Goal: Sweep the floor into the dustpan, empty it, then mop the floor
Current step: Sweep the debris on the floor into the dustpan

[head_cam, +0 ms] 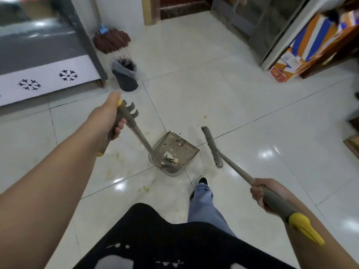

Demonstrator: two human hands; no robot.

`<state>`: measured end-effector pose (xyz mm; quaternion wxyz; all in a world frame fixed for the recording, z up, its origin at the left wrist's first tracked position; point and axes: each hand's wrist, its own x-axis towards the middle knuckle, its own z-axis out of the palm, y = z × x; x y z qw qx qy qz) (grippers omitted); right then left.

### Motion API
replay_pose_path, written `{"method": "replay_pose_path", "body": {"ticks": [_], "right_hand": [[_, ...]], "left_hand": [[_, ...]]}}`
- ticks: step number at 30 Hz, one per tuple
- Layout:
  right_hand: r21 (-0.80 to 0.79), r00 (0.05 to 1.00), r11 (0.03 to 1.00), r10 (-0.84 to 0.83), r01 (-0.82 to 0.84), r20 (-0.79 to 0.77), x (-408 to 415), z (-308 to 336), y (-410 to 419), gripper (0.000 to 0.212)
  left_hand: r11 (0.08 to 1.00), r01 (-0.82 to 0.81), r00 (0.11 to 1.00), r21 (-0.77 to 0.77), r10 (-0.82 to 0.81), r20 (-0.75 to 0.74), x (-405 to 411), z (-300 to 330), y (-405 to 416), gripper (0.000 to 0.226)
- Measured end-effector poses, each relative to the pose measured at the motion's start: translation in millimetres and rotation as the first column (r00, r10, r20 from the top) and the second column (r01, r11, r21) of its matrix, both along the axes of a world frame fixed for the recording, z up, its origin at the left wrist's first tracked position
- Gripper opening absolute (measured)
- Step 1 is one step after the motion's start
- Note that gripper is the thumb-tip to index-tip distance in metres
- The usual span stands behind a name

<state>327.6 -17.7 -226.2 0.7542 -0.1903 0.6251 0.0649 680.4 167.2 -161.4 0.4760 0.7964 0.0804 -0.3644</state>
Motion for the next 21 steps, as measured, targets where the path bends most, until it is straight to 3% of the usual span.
{"method": "replay_pose_path", "body": {"ticks": [4, 11, 21], "right_hand": [[0.045, 0.997, 0.996, 0.075, -0.076, 0.016, 50.4, -19.2, -73.2, 0.022], [0.108, 0.943, 0.937, 0.330, -0.333, 0.044, 156.3, -18.0, -206.7, 0.023], [0.079, 0.795, 0.792, 0.606, -0.605, 0.017, 323.4, -11.1, -308.8, 0.024]], "left_hand": [[0.999, -0.003, 0.997, 0.048, 0.000, 0.072, 29.8, 10.0, -46.6, 0.053], [0.971, -0.228, 0.973, 0.066, 0.224, 0.055, 50.2, 28.4, -111.6, 0.053], [0.947, -0.293, 0.956, 0.130, 0.287, 0.060, 123.3, 32.4, -178.4, 0.055]]}}
